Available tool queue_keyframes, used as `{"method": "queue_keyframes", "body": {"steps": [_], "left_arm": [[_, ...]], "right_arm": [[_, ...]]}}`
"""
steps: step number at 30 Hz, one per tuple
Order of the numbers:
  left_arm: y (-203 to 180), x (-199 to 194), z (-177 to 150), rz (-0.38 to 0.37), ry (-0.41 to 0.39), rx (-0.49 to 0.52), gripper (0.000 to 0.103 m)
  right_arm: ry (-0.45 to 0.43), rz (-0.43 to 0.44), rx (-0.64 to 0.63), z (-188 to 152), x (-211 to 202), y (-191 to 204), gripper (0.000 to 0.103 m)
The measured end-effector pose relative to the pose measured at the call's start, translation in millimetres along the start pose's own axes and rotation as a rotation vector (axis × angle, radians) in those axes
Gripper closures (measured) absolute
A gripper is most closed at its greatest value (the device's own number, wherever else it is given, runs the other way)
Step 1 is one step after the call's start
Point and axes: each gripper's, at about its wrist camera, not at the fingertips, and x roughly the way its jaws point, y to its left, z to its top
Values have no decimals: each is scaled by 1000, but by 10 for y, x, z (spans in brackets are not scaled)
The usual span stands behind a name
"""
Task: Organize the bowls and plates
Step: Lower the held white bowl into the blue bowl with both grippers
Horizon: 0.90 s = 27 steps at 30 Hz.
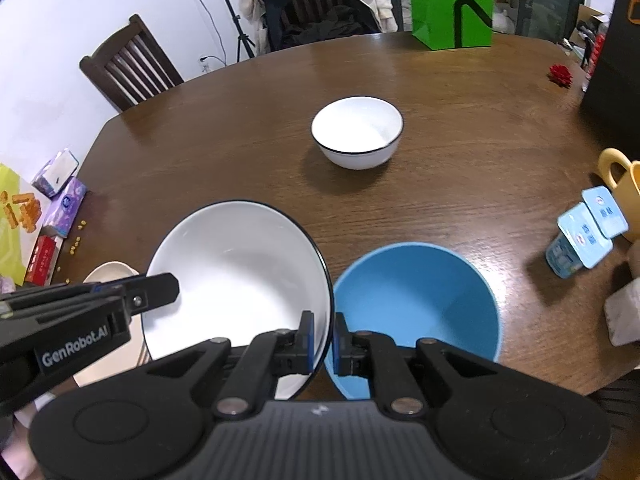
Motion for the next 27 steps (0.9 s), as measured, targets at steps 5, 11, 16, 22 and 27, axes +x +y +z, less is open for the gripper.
{"method": "queue_keyframes", "body": {"steps": [5, 11, 16, 22, 27], "left_arm": [[-157, -8, -19, -13, -1, 20, 97], [-350, 22, -24, -30, 1, 47, 97], [-483, 76, -40, -43, 12, 66, 97], [-606, 154, -63, -56, 25, 85, 97], [-693, 224, -64, -68, 35, 97, 97]], "right_arm": [[-9, -9, 21, -73, -79, -145, 95], [-20, -19, 47, -140, -163, -331, 95], [-23, -30, 73, -199, -188, -479, 95], [-21, -43, 98, -257, -188, -643, 95], [-17, -54, 116, -288, -171, -750, 95]]}}
